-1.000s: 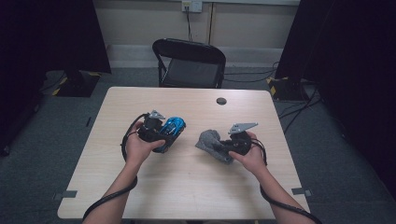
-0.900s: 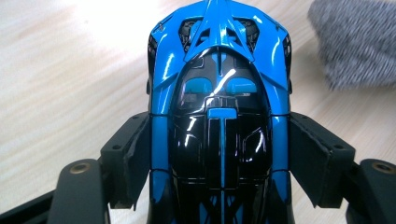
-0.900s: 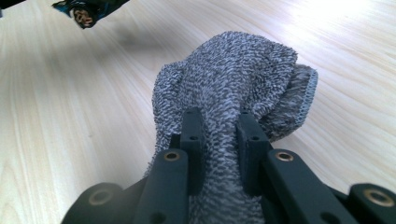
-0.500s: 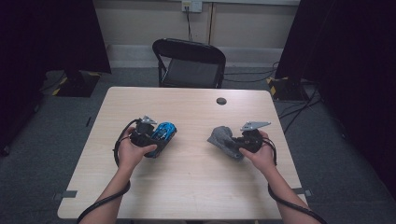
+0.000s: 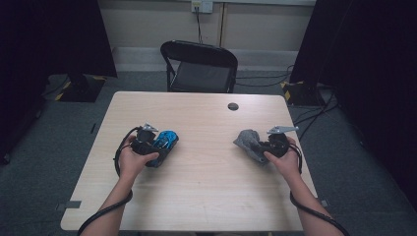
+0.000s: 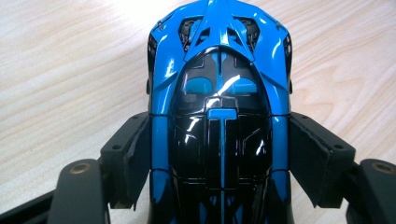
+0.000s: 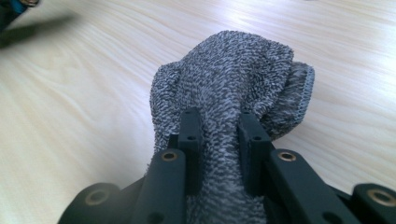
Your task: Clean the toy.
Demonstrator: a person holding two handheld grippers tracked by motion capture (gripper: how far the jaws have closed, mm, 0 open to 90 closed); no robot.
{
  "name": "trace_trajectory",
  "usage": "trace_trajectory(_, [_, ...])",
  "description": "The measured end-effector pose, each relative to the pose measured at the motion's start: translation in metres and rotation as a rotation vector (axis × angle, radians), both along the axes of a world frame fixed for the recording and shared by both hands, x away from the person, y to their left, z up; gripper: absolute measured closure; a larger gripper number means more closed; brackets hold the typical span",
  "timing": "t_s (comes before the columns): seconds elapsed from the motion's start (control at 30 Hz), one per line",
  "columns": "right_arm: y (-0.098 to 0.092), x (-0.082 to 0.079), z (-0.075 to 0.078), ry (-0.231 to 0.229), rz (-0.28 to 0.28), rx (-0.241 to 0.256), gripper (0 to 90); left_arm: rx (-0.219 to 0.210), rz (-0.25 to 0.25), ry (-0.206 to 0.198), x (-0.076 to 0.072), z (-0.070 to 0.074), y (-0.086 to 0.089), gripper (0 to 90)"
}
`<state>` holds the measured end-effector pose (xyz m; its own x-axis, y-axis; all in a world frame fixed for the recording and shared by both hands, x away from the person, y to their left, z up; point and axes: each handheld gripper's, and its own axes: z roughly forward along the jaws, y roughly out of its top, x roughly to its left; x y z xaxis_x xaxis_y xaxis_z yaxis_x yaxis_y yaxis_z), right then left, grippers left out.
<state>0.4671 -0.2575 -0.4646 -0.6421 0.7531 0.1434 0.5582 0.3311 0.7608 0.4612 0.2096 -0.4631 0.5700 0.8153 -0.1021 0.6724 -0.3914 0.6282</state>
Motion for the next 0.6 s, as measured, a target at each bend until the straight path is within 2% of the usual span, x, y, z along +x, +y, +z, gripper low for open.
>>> trace_trajectory(0.17, [-0.005, 0.003, -0.009, 0.013, -0.029, -0.010, 74.5, 0.013, 0.000, 0.012, 0.002, -0.004, 0.002, 28.0])
trace_trajectory(0.43, [-0.008, 0.006, -0.013, 0.010, -0.042, -0.031, 71.7, 0.026, 0.002, 0.026, 0.006, -0.009, 0.002, 27.9])
trace_trajectory(0.6, [-0.007, 0.006, -0.016, 0.014, -0.053, -0.026, 68.0, 0.031, 0.005, 0.033, 0.007, -0.013, -0.001, 27.9])
